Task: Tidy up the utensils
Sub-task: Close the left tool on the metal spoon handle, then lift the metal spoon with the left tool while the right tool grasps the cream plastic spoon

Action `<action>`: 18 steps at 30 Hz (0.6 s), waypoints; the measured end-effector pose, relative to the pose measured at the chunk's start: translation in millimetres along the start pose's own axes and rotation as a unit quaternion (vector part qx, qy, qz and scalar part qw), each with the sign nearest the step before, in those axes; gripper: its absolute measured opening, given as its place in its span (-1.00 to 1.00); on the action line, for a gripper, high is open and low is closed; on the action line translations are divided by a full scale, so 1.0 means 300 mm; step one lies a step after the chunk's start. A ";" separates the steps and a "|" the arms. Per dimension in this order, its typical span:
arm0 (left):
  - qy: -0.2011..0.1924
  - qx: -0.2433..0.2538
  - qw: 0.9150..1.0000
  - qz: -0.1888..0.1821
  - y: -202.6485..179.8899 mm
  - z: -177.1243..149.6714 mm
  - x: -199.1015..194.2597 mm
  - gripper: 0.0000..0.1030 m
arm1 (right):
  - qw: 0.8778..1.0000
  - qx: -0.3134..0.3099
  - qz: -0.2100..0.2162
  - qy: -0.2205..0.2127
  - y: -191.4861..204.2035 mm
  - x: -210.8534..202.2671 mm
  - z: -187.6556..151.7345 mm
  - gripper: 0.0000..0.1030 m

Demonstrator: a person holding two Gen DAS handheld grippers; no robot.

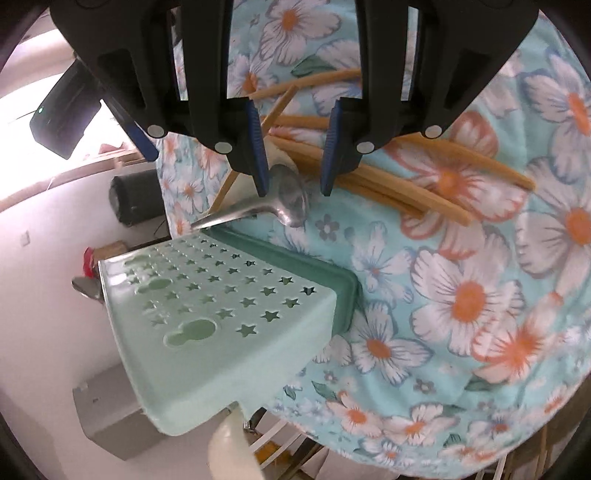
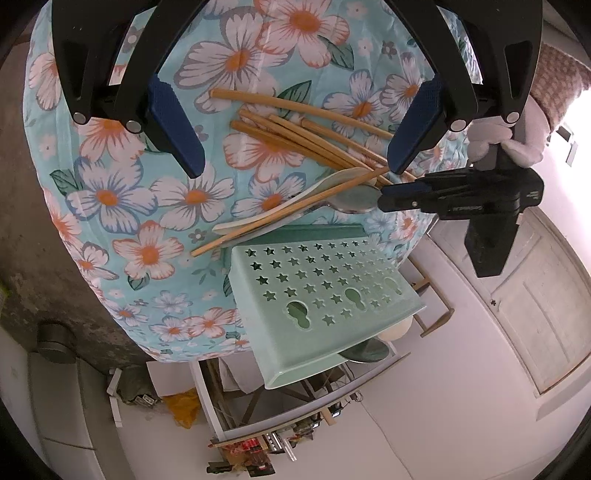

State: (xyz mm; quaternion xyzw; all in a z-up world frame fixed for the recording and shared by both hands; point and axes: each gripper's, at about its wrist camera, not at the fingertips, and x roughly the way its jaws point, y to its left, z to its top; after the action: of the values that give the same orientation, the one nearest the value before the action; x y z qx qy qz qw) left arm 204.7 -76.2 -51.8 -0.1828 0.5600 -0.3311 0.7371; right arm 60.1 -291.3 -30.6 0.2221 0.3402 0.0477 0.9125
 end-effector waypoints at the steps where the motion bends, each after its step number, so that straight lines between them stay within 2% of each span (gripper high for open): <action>1: 0.001 -0.003 1.000 -0.001 0.000 0.004 0.007 -0.48 | 1.000 0.002 0.000 0.000 -0.002 0.001 0.000 0.87; 5: -0.003 -0.003 1.000 0.011 -0.001 0.013 0.024 -0.56 | 1.000 0.005 0.001 0.002 -0.007 0.003 -0.003 0.87; 8: -0.013 0.004 0.999 0.036 -0.007 0.011 0.040 -0.88 | 1.000 0.003 0.000 0.001 -0.007 -0.002 -0.003 0.87; 11: -0.042 0.032 0.997 0.056 -0.051 -0.011 0.048 -0.93 | 1.000 0.003 -0.002 -0.002 -0.011 -0.012 -0.004 0.87; 14: -0.076 0.086 0.991 0.073 -0.116 -0.039 0.002 -0.97 | 1.000 0.005 -0.005 -0.002 -0.018 -0.018 -0.008 0.87; 18: -0.123 0.162 0.974 0.096 -0.206 -0.092 -0.072 -0.98 | 1.000 0.000 -0.013 -0.007 -0.008 -0.025 -0.011 0.87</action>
State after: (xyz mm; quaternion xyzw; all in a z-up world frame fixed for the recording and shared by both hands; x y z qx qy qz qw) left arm 157.6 -102.5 -5.3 -0.0456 0.4187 -0.3198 0.8487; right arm 52.1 -294.1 -29.2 0.2181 0.3366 0.0348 0.9154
